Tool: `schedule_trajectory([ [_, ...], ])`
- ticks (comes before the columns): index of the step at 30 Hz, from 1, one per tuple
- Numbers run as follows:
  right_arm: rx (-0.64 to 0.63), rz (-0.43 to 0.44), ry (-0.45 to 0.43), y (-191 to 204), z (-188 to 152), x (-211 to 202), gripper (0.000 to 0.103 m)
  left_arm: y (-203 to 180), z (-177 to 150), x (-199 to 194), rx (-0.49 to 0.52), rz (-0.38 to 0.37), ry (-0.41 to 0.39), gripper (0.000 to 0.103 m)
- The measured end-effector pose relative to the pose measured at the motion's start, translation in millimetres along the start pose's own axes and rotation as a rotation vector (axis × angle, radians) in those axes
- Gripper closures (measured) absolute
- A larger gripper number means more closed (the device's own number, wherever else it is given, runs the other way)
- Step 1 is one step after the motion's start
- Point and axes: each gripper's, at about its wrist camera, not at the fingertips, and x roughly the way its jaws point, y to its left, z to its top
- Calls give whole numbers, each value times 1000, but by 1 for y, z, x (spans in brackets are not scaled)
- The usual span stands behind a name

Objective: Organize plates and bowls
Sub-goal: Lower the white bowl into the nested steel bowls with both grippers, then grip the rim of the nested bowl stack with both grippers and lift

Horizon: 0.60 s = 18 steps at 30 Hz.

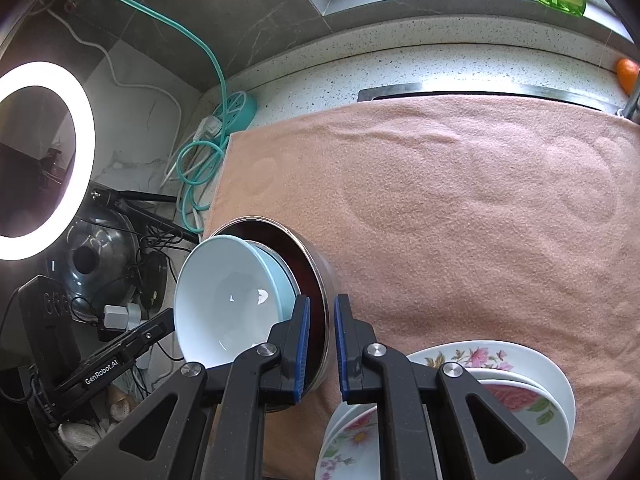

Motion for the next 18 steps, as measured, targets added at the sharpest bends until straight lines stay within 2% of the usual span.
schedule_trajectory([
  [14, -2, 0, 6, 2, 0, 6, 90, -3, 0, 0, 23, -10, -4, 90],
  [18, -12, -3, 8, 2, 0, 6, 90, -8, -2, 1, 49, 11, -5, 90],
])
